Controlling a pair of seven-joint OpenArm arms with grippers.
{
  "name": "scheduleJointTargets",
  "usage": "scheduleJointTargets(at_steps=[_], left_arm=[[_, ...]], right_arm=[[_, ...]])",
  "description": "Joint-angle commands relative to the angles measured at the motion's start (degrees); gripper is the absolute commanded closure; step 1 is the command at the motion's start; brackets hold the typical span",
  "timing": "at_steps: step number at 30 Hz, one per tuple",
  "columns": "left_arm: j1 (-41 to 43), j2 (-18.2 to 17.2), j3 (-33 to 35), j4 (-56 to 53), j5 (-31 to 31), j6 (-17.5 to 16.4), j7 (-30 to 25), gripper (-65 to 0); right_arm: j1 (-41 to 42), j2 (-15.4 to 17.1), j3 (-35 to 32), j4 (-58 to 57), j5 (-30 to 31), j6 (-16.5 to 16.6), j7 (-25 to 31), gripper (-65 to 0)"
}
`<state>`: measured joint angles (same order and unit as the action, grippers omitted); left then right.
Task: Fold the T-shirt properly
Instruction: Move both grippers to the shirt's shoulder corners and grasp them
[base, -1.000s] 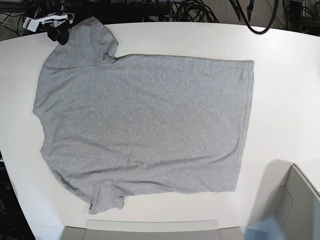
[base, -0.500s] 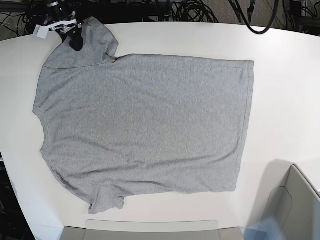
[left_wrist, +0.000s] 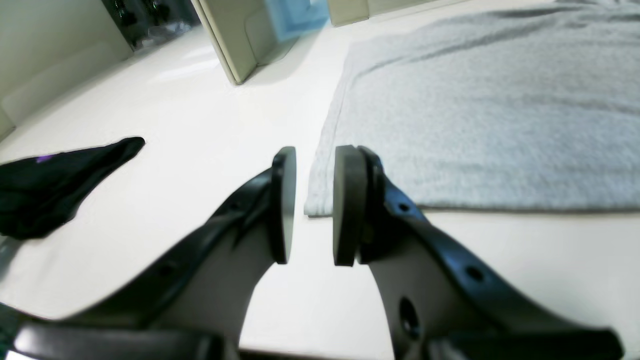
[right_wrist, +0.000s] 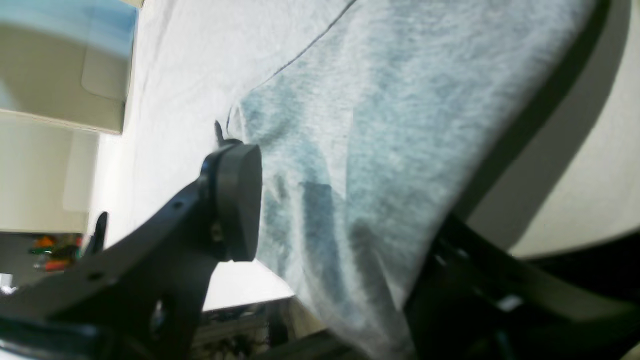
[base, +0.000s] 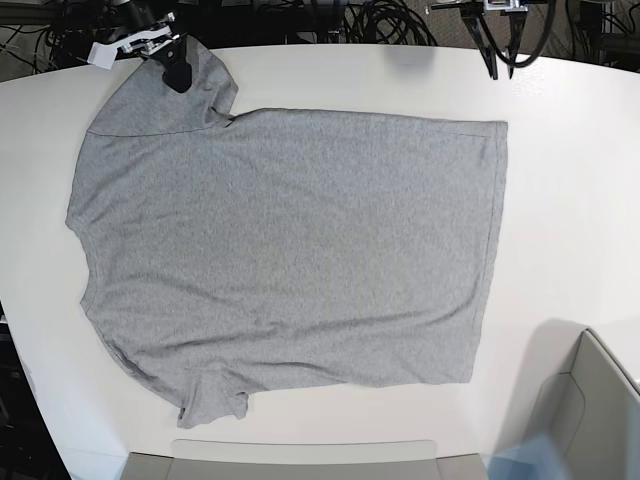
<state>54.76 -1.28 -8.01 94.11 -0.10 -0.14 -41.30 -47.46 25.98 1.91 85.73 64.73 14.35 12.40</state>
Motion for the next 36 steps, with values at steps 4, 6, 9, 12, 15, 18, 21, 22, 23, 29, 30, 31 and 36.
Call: scheduleJointTargets(at_steps=[4,6,9,12,15,18,21,22,23,29,30,31,36], left_arm=[[0.9,-0.3,2.6,10.3,-5.2,-1.2,9.0,-18.8],[0.4,-1.6,2.4,14.2,-12.3,-5.3,16.1,-22.9],[-2.6,-4.0,0.8,17.2,-27.7,-10.1,29.0,-26.4],[-7.5,-7.0,-5.9,16.7,-43.4,-12.3,44.2,-26.2],[-13.9,-9.0,-14.3,14.2,-52.7,-13.7,60.2,-26.2],[-20.7,-9.2,-20.8,10.5,-54.2,-14.4,73.8,-26.2],[-27.1,-9.5,-26.3,5.4,-53.8,-14.4,84.5,-26.2],[-28.5,-9.6,-27.5,3.8,-53.6,-14.5,87.0,-26.2],[-29.7,-9.8,-28.4,2.0,-53.2,-14.5,89.7,-26.2],[-31.2,-12.8,-28.4,-4.7,-52.9,-21.1,94.4,-26.2],[-31.5,-13.2,-28.3,-6.1,-52.9,-20.7,94.3,-26.2],[-32.0,-13.6,-28.1,-7.7,-52.9,-21.0,94.6,-26.2],[-32.7,-15.0,-23.0,-12.1,-52.9,-22.8,94.6,-26.2]], right_arm=[[-1.1,0.5,1.9,-0.4,0.1,-3.0,-1.1,-29.3],[-1.1,0.5,2.3,-0.3,0.1,-3.0,-1.1,-29.3],[-1.1,0.5,2.3,-0.4,0.1,-3.0,-1.2,-29.3],[-1.2,0.5,2.3,-0.5,0.1,-3.0,-1.2,-29.3],[-1.2,0.5,2.3,-0.6,0.1,-3.0,-1.2,-29.3],[-1.2,0.5,2.3,-0.6,0.1,-3.0,-1.2,-29.3],[-1.1,0.5,2.3,-0.6,0.1,-3.0,-1.2,-29.3],[-1.1,0.5,2.3,-0.6,0.2,-3.0,-1.2,-29.3],[-1.0,0.5,2.3,-0.6,0.2,-3.0,-1.2,-29.3],[-1.0,0.6,2.3,-0.6,0.1,-3.0,-1.2,-29.3],[-1.0,0.6,2.3,-0.6,0.1,-3.0,-1.2,-29.3],[-1.0,0.6,2.3,-0.6,0.2,-3.0,-1.2,-29.3],[-0.9,0.6,2.3,-0.6,0.1,-3.0,-1.2,-29.3]])
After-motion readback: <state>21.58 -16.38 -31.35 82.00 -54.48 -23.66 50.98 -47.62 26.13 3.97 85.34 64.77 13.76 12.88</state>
